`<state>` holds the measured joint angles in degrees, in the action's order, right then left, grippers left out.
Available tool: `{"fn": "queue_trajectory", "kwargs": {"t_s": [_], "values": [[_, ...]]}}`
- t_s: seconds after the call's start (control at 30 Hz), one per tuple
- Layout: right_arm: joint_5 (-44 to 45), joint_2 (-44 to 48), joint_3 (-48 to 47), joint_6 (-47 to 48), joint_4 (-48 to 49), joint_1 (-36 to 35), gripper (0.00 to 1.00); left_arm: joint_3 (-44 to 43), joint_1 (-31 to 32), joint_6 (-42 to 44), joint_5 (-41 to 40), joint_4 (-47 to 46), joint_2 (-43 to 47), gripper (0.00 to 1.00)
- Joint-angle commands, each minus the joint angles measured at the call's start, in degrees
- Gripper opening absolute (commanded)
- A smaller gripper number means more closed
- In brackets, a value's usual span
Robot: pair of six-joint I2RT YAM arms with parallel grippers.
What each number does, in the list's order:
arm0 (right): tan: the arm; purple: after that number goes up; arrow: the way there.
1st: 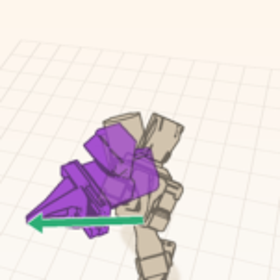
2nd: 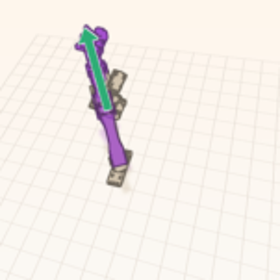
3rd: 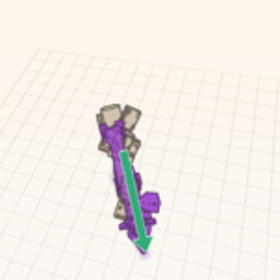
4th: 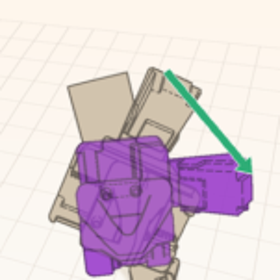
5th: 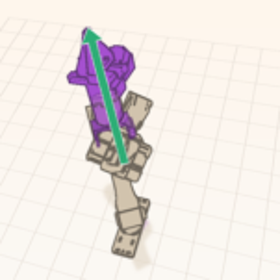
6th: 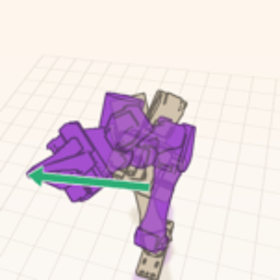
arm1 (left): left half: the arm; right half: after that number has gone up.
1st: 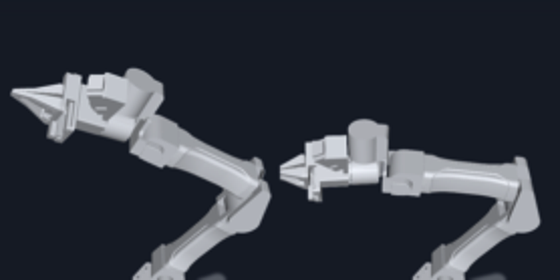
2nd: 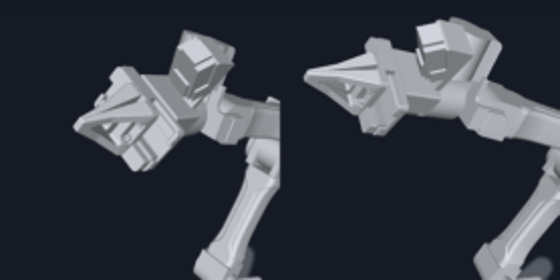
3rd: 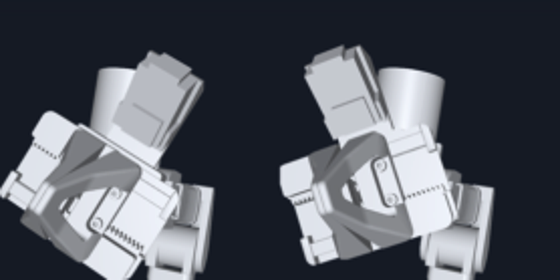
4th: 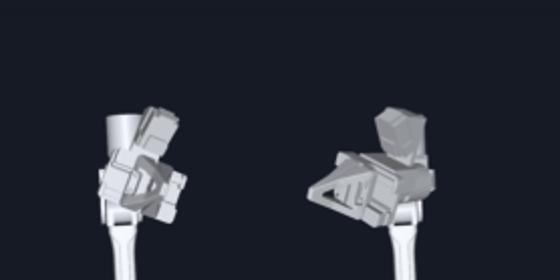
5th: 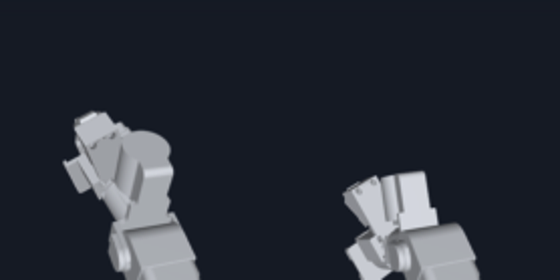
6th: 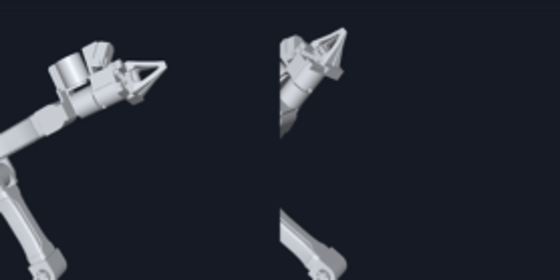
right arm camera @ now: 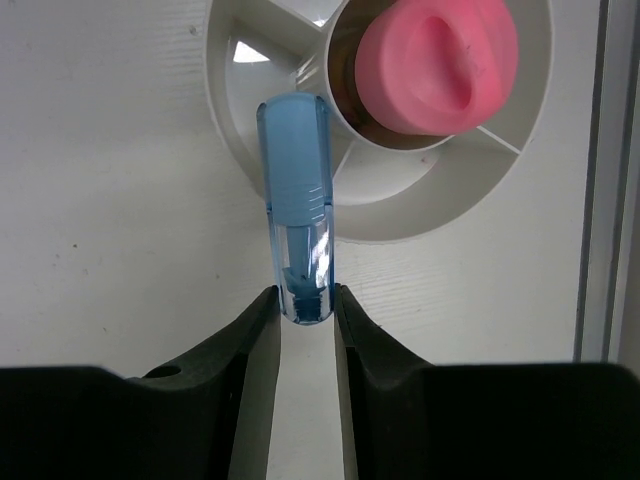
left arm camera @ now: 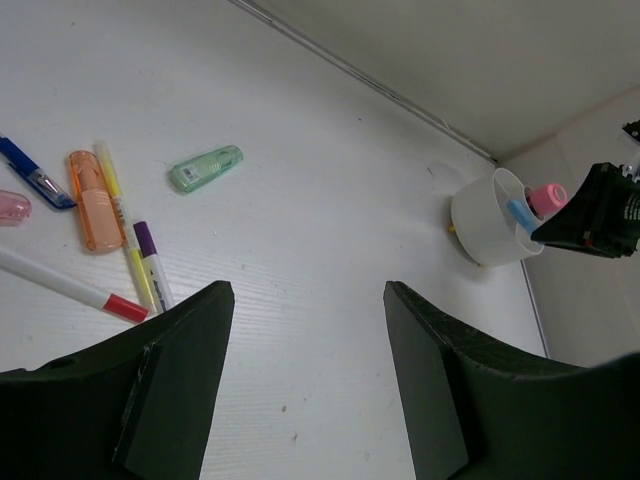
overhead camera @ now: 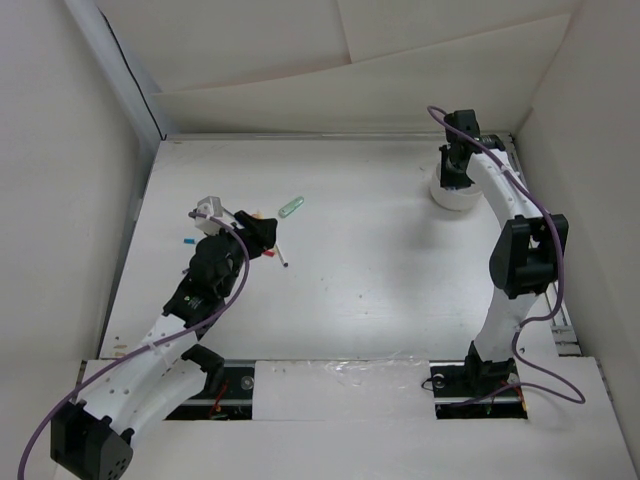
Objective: Sort the stationery into containers
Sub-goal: Place the pen in the storage box.
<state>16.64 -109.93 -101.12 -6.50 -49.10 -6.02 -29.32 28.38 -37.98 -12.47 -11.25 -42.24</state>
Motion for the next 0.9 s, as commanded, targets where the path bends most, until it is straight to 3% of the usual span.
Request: {"fn": "queue_trajectory", "kwargs": {"t_s": [0.0, 0.37, 0.6, 0.87], "values": [[2.8, 1.1, -2.7, -1.5, 3.4, 0.0, 0.31, -1.4, -0.3, -0.1, -0.4, -1.1, 1.3, 0.58], [1.7, 0.1, -1.2, -1.4, 4.0, -0.5, 0.32, -1.4, -0.3, -0.1, -0.9, -1.1, 1.8, 0.58], [4.4, 0.1, -3.2, -1.4, 3.4, -1.0, 0.45, -1.4, -0.3, -0.1, -0.9, -1.1, 1.8, 0.58], [5.7, 0.5, -3.2, -0.9, 3.9, -3.4, 0.5, -1.4, -0.3, -0.1, -0.9, -1.1, 1.8, 0.58]]}}
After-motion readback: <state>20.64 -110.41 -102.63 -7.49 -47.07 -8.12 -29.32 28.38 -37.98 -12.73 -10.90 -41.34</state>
